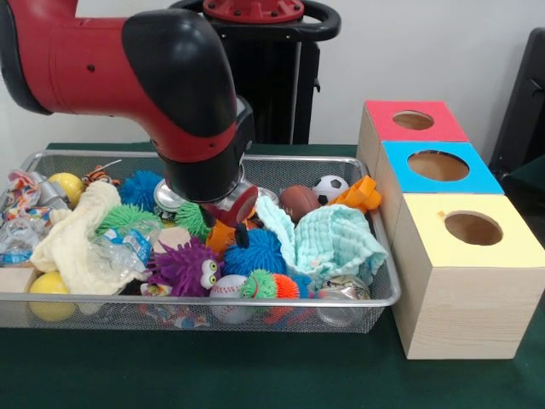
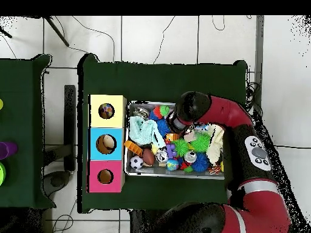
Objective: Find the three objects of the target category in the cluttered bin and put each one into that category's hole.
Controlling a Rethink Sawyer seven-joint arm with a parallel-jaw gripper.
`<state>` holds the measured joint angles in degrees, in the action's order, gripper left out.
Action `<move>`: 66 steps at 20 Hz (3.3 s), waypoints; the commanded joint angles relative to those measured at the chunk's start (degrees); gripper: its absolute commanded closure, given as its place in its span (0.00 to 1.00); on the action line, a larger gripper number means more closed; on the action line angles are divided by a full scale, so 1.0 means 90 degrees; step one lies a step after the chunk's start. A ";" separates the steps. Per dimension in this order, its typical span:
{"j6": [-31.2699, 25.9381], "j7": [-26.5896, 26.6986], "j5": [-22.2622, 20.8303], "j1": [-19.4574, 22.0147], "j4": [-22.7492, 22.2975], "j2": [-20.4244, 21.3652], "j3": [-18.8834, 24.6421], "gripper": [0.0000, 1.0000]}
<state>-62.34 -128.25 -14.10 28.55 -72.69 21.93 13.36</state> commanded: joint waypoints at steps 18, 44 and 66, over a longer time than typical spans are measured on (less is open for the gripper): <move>-0.0179 0.1169 -0.0229 0.0586 0.0573 -0.0604 0.0403 0.00; 0.0464 0.0738 -0.0534 0.0376 0.0414 -0.0805 0.0288 0.00; -0.1391 0.0651 -0.0170 0.0162 0.1422 -0.0782 0.0309 0.00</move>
<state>-70.53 -128.25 -16.17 30.45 -62.07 15.49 13.38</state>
